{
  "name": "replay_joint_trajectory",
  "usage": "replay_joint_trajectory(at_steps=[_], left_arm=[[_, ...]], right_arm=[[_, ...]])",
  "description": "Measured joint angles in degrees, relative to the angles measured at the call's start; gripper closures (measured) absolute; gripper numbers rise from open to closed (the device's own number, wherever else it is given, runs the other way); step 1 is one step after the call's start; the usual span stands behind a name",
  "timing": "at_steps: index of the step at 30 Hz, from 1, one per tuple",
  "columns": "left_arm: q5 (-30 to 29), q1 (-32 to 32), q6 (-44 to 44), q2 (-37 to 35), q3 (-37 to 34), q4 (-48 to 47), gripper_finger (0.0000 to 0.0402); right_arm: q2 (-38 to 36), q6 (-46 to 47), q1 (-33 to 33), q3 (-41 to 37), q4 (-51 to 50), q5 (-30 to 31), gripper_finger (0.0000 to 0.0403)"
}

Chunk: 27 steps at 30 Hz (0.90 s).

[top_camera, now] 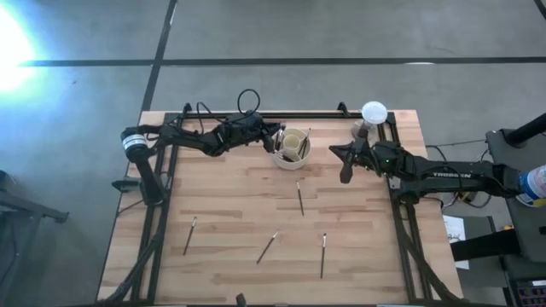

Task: Put items in baskets/containers
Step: Put the black silver brow brush into the pen organizer, then put the black silver foundation brush into the pen organizer

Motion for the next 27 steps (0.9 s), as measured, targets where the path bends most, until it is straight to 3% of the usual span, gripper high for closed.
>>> replay_joint_trajectory(at_steps=[9,14,21,27], left_arm=[[0.0,2.0,1.8,-3.7,-4.4,0.3,0.0325],[0.1,-0.2,3.2,-8.7,-13.5,9.1,0.0331],[0.1,-4.5,2.7,-13.5,-28.9,27.9,0.0382],[0.6,-4.8,3.2,-14.3,-32.5,31.3,0.04]], right_arm=[[4.1,6.4,0.7,4.2,-7.9,1.6,0.0394],[6.8,12.3,5.4,7.7,-14.7,6.1,0.0394],[14.8,29.0,17.0,13.4,-27.8,16.5,0.0394],[24.9,50.1,27.5,21.1,-40.1,19.0,0.0394]])
